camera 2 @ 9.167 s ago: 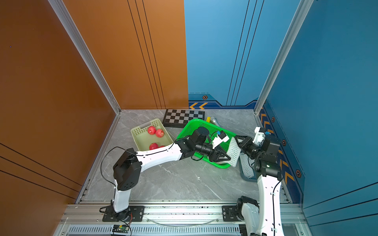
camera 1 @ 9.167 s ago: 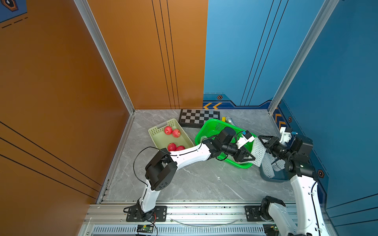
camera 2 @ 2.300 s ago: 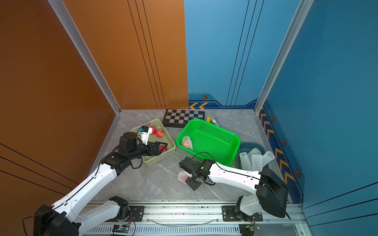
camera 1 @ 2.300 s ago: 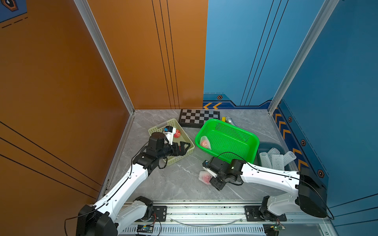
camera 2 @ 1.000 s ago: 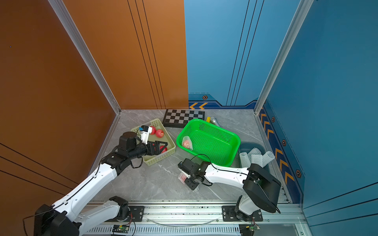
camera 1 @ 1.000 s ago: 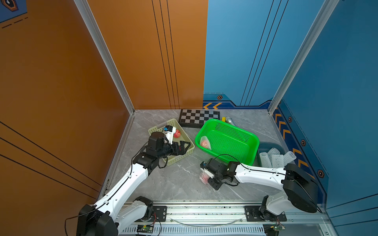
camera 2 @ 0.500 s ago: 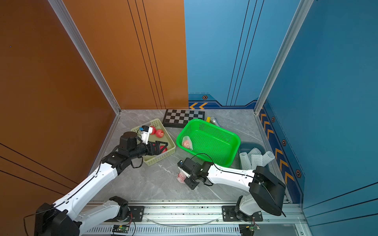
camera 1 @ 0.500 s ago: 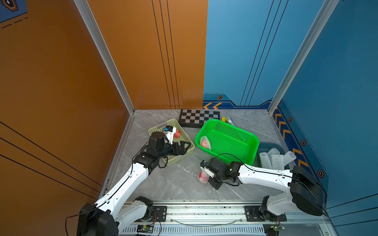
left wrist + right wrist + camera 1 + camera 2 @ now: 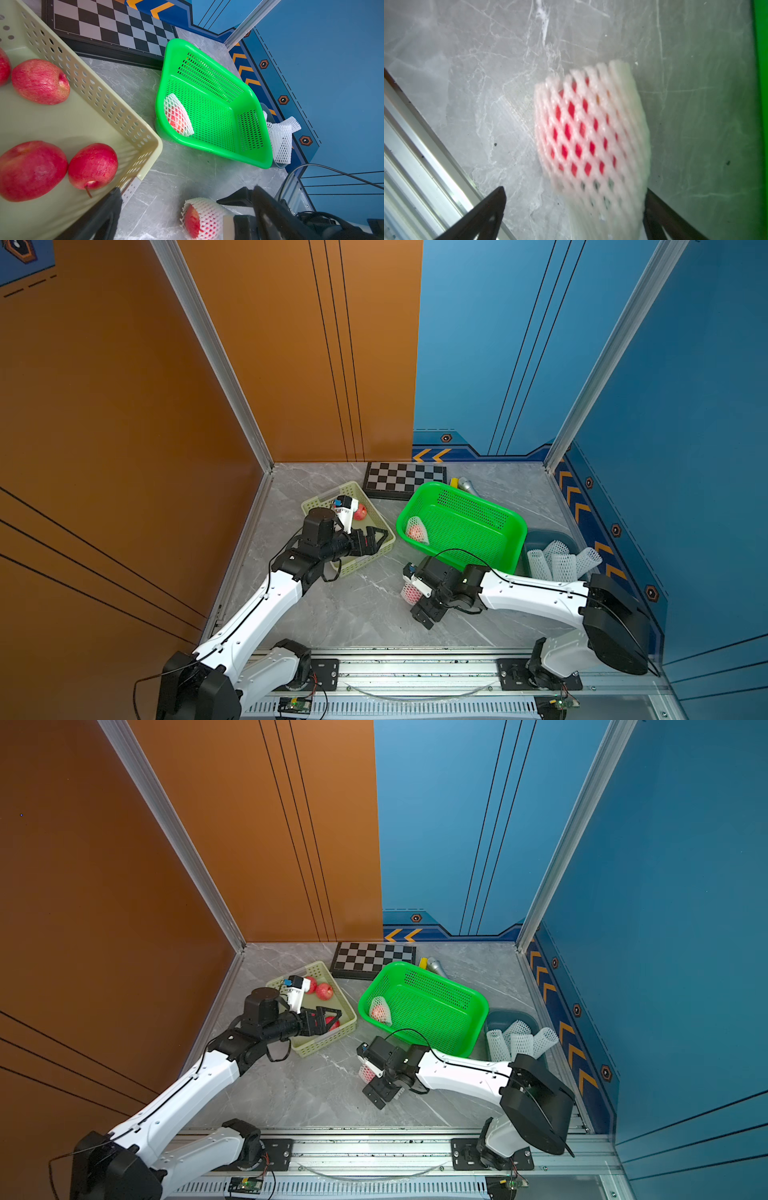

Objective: Remove foam nets from apples
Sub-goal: Remove the foam net from the apple.

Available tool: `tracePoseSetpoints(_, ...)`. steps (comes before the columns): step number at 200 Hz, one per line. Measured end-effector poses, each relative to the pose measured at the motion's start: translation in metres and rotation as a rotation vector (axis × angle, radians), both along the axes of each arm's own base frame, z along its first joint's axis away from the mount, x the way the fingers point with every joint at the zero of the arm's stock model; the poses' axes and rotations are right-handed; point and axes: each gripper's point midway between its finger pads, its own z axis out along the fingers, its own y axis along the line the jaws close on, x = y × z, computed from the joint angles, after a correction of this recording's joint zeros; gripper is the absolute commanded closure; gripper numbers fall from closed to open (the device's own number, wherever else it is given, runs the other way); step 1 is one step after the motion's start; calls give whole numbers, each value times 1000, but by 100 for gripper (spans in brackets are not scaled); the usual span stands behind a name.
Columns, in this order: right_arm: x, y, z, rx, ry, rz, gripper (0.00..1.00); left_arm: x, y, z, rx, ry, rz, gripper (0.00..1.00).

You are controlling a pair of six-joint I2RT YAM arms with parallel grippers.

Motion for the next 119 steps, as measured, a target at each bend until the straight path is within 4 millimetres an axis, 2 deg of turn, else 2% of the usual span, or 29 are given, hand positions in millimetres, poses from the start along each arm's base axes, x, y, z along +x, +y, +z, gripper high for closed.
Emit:
tracePoseSetpoints(23,9,2,-16,-43,-11,-19,0,0,0,0,0,0,0,2)
tracePoseSetpoints(36,13,1,-25,-68,-25,-36,4,0,0,0,-1,1,0,2)
tracePoseSetpoints(53,20,-1,-30,-100,-69,-68,13,0,1,0,-1,1,2,2)
tracePoseSetpoints(77,27,3,-26,-104,-152,-101,28,1,1,0,-2,1,3,2)
tracePoseSetpoints(119,28,-2,-23,-88,-216,-120,48,1,0,-1,-5,5,-3,2)
